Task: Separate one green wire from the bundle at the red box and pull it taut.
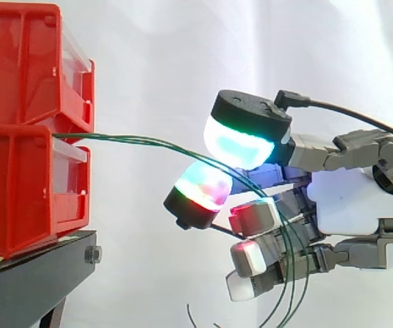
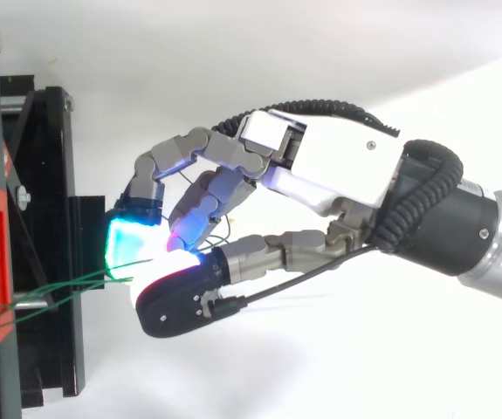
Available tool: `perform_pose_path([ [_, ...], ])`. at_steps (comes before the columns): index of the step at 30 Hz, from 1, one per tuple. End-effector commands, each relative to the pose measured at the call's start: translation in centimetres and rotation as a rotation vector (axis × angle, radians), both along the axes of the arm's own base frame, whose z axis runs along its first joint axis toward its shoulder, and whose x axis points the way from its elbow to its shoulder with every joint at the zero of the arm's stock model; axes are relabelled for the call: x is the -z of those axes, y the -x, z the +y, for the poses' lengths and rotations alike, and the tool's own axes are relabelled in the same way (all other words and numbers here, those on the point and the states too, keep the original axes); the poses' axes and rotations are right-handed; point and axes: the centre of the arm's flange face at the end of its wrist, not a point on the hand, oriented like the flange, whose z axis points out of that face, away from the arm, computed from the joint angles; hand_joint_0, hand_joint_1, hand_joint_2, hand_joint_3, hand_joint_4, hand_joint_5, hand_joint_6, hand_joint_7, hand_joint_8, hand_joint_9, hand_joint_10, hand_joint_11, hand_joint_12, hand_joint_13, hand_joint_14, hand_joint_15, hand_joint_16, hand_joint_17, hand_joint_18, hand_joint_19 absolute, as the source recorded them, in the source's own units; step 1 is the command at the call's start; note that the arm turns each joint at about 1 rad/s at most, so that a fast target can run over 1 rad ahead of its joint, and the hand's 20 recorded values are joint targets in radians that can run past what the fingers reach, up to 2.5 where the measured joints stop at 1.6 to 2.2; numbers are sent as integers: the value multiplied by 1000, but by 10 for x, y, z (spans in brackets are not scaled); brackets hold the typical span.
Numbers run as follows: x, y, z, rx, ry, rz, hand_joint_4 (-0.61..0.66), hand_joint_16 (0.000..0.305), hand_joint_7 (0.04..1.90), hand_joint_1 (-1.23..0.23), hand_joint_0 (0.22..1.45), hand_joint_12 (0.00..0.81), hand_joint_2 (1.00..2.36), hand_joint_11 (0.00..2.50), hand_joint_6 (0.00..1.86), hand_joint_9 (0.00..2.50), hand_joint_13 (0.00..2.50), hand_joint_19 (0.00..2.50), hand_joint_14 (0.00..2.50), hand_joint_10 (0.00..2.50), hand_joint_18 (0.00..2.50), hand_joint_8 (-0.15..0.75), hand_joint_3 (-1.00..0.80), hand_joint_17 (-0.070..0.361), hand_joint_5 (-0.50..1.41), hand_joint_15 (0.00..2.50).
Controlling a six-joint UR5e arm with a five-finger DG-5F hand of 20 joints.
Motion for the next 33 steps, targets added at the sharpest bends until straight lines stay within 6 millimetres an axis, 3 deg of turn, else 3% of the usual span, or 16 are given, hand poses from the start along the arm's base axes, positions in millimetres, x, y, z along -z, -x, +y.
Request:
perform_pose_path([
  [1,0,0,0,-2,-2,-1,104,58,1018,-662,541,353,1000,1170,867,1240,1019,751,27,29,684,288,-500,130,-144,772],
  [15,0,0,1,-2,-3,-2,50,56,1050,-813,652,336,1019,1178,883,1185,971,744,29,29,645,270,-286,125,-158,766],
  [25,0,0,1,0,-6,0,65,55,972,-894,689,324,1000,1182,886,1130,942,706,27,29,630,251,-500,123,-173,757],
  [33,1,1,1,-4,-17,3,79,54,958,-892,632,320,1000,1164,885,1124,935,715,29,29,622,253,-500,122,-173,765],
])
